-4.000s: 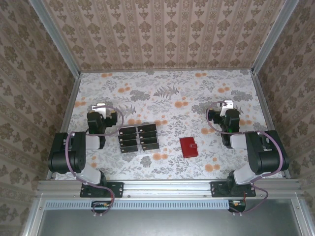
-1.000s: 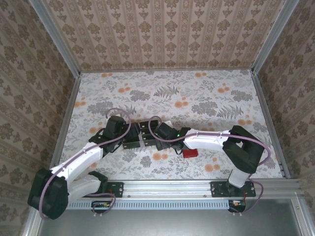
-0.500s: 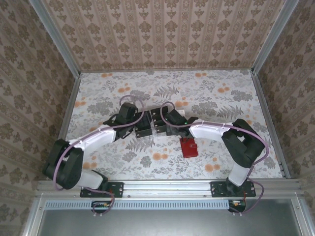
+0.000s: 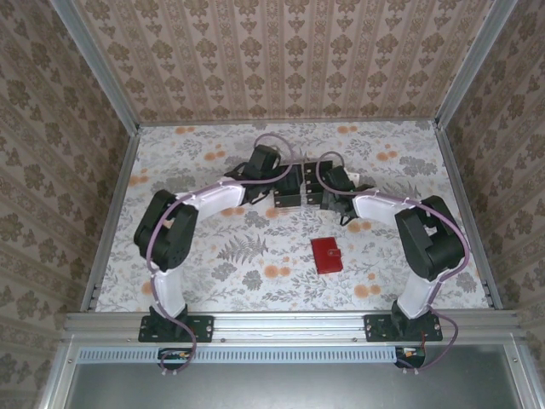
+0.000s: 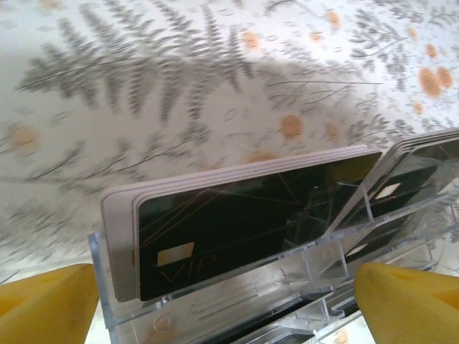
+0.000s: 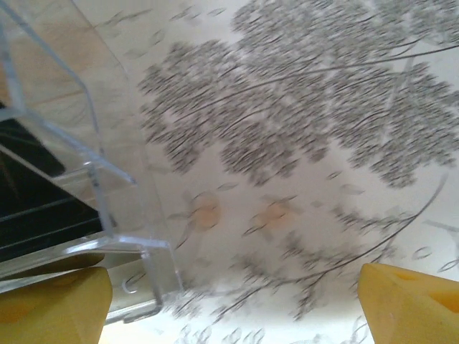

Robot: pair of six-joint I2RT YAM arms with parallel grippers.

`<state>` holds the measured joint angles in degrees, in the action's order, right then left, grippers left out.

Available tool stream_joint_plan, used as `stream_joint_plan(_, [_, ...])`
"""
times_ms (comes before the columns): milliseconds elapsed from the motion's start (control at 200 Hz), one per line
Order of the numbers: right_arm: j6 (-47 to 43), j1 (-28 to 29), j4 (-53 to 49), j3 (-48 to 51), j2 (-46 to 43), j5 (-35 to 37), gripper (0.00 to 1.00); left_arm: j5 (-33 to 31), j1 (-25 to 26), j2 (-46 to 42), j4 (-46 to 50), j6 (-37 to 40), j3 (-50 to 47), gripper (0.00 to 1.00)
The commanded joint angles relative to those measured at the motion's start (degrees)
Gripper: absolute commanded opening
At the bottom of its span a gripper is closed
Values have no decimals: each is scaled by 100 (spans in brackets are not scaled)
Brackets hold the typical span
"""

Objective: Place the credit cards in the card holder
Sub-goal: Move the storage box to the top-center of the table.

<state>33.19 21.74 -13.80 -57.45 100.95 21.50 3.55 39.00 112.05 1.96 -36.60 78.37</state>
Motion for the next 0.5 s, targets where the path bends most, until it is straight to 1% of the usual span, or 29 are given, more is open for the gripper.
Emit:
stream_joint_plan(0, [-97, -157, 11, 10, -84, -14, 91, 265, 149, 319, 286, 167, 578, 100])
stream_joint_plan(140, [-193, -277, -20, 41, -173, -218, 91, 285, 263, 475, 272, 127, 783, 100])
stream_joint_plan(235, [-297, -281, -57, 91, -389, -550, 92, 212, 258, 443, 287, 131, 735, 100])
stream_joint_plan(370, [-349, -283, -70, 352, -1091, -1174, 92, 164, 118, 285, 277, 114, 573, 100])
stream_joint_plan(495, [-248, -280, -170, 714, -1927, -1487, 92, 216, -13, 111, 217, 126, 466, 100])
